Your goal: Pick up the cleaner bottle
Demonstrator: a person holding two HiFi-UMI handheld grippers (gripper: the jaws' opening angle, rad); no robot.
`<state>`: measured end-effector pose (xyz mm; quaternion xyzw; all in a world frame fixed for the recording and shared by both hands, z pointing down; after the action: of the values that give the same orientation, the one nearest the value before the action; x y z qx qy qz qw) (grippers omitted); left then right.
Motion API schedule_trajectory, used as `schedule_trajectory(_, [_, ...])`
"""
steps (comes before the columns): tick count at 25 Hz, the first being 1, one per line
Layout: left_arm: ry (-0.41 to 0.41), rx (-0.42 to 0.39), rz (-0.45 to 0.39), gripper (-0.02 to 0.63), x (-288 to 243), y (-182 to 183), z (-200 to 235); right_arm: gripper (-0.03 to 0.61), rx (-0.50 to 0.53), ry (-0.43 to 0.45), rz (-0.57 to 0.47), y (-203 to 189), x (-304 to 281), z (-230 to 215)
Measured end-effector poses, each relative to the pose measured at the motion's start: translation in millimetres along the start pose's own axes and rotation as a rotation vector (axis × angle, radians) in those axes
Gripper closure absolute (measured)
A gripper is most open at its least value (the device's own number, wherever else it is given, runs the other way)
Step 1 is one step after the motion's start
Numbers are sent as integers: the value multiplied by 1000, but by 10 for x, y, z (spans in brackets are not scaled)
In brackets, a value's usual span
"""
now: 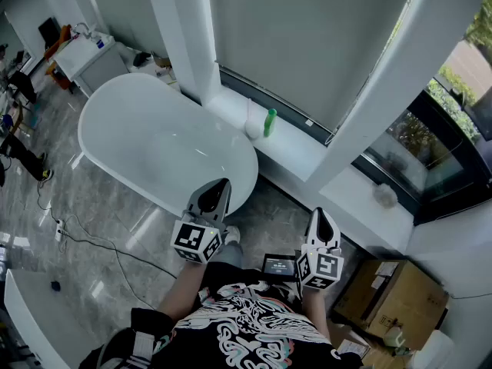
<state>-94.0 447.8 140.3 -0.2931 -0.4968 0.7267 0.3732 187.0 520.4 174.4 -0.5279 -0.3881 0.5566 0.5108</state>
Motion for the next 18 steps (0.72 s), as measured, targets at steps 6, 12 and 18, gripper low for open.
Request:
schedule_trajectory(6, [6, -31, 33, 595, 210, -18, -66, 552, 17, 2, -25, 80, 197, 108])
schedule_trajectory(12, [6, -68, 48, 595, 269, 8, -54, 552, 32, 24, -38, 153, 190, 217])
schedule_trajectory(18, [11, -59, 28, 595, 362, 51, -60, 552, -36, 105, -133, 242, 222, 320])
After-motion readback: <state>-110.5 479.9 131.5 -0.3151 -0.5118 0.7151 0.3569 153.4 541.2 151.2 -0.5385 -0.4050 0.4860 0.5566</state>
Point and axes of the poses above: the fingertips, and each gripper's own axes: x backward along the fingers, z to its left, y out of its top, the point moved 8 cm from there along x, backward along the fingers, and after that the axes turned 13 degrees about x, right-handed, at the moved point
